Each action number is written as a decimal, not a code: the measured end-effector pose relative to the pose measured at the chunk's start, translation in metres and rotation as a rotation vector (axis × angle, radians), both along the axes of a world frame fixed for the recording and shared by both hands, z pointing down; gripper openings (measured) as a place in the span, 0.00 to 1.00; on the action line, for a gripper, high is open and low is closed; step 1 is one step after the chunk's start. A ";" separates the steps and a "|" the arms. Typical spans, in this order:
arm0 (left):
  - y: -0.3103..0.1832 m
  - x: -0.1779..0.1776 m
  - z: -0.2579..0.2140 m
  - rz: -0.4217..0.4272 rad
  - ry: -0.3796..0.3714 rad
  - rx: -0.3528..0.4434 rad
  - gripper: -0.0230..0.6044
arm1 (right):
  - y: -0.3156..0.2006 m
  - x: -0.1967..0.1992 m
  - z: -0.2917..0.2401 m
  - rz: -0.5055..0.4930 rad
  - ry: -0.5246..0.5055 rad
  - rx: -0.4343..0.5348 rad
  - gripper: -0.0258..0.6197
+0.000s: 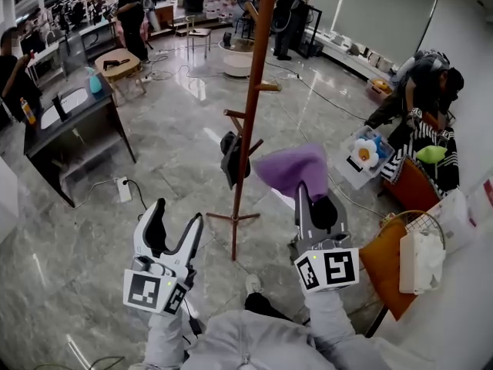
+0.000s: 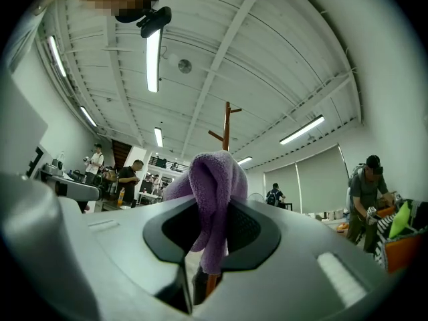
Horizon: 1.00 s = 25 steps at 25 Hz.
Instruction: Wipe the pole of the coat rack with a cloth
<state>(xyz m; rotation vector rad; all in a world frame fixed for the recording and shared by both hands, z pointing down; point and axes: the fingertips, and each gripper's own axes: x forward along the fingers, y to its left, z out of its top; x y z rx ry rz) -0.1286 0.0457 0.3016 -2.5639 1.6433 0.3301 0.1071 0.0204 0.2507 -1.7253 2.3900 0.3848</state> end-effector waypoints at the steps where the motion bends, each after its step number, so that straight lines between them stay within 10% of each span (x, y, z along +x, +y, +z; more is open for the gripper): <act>1: -0.005 0.000 0.001 0.000 0.000 0.000 0.59 | -0.005 0.000 -0.004 0.000 0.007 0.012 0.14; 25: -0.162 0.035 -0.020 -0.122 -0.030 0.030 0.59 | -0.164 -0.004 -0.118 -0.232 0.049 0.305 0.14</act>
